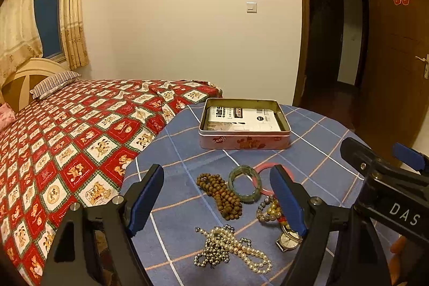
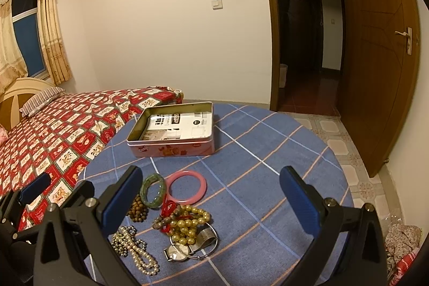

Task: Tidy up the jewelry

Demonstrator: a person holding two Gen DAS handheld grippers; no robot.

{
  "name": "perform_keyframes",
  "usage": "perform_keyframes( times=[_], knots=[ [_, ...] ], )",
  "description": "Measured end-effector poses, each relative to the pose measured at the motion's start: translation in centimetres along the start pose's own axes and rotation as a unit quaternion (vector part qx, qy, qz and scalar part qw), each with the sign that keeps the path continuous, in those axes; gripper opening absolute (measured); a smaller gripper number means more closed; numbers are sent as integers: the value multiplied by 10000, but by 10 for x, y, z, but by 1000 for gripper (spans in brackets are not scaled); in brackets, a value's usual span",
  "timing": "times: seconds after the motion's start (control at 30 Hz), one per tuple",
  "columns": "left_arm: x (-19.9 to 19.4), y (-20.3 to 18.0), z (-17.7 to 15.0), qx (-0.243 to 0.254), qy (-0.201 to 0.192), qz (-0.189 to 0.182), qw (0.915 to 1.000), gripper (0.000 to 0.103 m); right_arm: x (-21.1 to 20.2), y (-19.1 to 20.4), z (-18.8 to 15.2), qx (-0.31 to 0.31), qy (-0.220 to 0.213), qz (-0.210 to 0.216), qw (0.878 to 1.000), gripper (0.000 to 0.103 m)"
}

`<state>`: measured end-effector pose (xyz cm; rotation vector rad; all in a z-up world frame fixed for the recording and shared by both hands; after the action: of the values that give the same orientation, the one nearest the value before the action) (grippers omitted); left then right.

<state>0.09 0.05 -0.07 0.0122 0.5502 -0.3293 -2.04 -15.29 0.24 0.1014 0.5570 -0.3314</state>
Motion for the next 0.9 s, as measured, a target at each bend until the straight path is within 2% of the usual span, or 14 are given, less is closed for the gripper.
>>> perform_keyframes(
  times=[0.9],
  knots=[
    [0,1,0,-25,-6,-22,10000,82,-2,0,1,-3,18,-3,10000,103]
  ],
)
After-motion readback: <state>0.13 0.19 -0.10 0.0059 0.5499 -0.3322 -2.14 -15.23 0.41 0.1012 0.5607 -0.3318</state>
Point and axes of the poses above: each gripper's, at about its wrist camera, not at the fingertips, and x roughly the way its jaws point, y to its left, z to its top, the point moved 1 cm from there along x, roughly the way its jaws point, and after that the axes turned 11 degrees about -z, right-handed, at the moved point
